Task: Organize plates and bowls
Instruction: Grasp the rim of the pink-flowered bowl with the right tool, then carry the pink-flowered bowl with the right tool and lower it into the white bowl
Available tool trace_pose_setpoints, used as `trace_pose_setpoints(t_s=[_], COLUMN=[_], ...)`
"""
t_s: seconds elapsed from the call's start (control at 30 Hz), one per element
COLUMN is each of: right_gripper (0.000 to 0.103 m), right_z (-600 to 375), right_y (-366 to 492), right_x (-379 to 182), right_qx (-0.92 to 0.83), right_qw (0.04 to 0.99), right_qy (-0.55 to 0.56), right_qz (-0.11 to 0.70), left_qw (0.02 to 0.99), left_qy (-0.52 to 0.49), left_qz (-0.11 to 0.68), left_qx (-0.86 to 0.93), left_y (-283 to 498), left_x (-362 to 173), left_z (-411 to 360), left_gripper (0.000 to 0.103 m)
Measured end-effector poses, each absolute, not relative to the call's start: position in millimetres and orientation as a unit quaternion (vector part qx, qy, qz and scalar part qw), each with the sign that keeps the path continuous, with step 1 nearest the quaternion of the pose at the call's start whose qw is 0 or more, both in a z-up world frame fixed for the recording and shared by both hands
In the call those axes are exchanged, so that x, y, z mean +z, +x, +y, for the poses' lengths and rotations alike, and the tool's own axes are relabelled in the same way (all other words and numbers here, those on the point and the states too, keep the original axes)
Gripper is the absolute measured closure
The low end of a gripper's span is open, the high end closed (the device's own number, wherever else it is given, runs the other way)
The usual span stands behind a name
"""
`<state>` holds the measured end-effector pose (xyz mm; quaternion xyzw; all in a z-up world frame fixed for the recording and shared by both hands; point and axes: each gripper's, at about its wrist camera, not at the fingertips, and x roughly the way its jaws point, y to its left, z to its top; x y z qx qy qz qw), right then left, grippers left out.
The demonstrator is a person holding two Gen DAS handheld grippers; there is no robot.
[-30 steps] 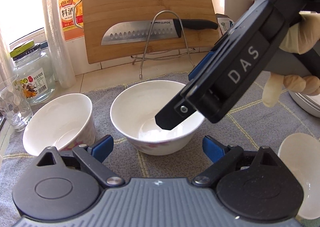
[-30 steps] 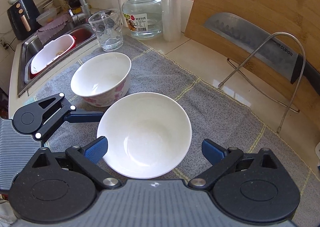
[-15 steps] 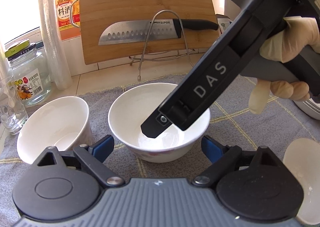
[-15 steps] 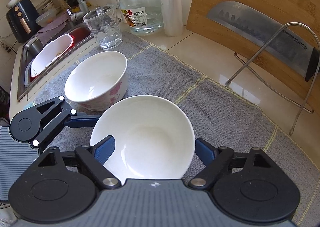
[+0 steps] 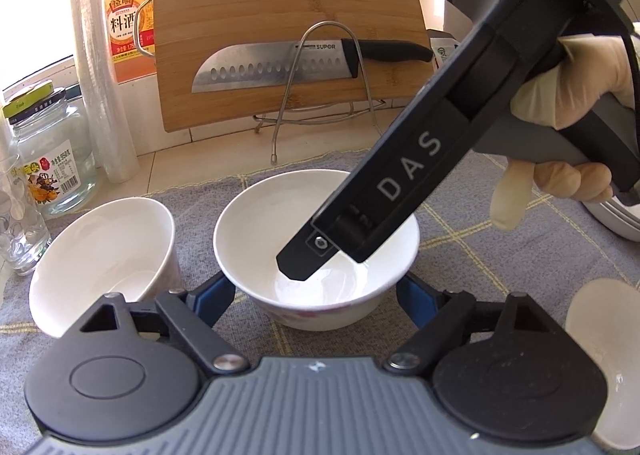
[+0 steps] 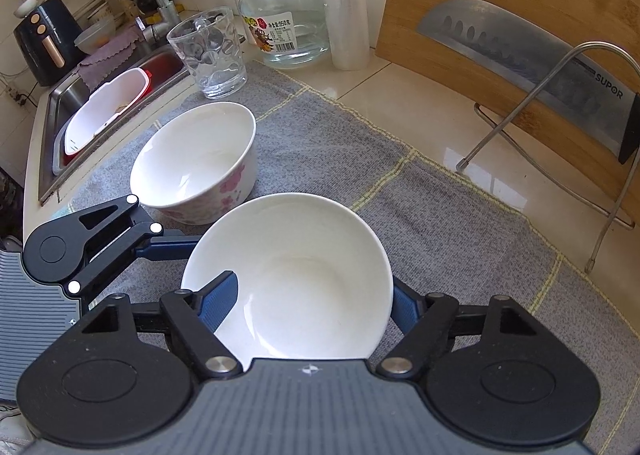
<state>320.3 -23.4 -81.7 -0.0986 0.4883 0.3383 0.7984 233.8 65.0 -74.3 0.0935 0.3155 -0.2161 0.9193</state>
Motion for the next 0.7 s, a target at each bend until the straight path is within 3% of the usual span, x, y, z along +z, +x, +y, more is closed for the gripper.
trace_pose_setpoints(t_s=[0.7], right_gripper=[0.020], right_z=[-33.5], right_y=[295.6], right_x=[-59.6], right_qx=[0.347], right_qw=[0.801], right_qy=[-0.084], right_qz=[0.481], left_qw=[0.917], left_qy=[0.106], left_qz=[0.317], left_qx=[-0.216], left_y=[213.7], left_x=[-58.1], left_z=[58.0], left_gripper=[0.016])
